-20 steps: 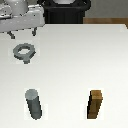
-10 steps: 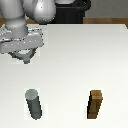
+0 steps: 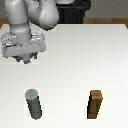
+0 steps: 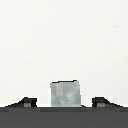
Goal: Put the loop with the handle onto the peg.
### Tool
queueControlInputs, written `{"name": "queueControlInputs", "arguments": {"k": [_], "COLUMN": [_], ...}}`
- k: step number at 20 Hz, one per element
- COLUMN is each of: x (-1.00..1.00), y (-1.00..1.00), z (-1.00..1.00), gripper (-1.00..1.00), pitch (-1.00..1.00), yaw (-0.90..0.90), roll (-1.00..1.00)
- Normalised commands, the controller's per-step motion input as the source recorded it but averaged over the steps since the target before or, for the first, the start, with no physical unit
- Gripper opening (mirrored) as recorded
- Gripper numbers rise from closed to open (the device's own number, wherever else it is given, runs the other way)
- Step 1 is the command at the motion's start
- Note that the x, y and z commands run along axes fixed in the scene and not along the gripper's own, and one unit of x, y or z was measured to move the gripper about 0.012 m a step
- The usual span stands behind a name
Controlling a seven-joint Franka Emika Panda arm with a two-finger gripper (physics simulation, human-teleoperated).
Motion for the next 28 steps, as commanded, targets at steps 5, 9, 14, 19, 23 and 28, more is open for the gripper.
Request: {"name": "queueControlInputs", "arguments": {"k": [5,9,14,19,23,28], "x": [0.00,0.00,0.00,0.00,0.00,0.00], "y": [0.00,0.00,0.00,0.00,0.00,0.00], "z": [0.00,0.25,0.60,1.00,0.00,0.00], "gripper": [-1.00,-1.00,-1.00,-1.00,-1.00,-1.00], "pitch": [0.00,0.00,0.00,0.00,0.00,0.00], "yaw": [0.00,0.00,0.00,0.00,-0.11,-0.52], "roll": [0.00,0.00,0.00,0.00,0.00,0.00]}}
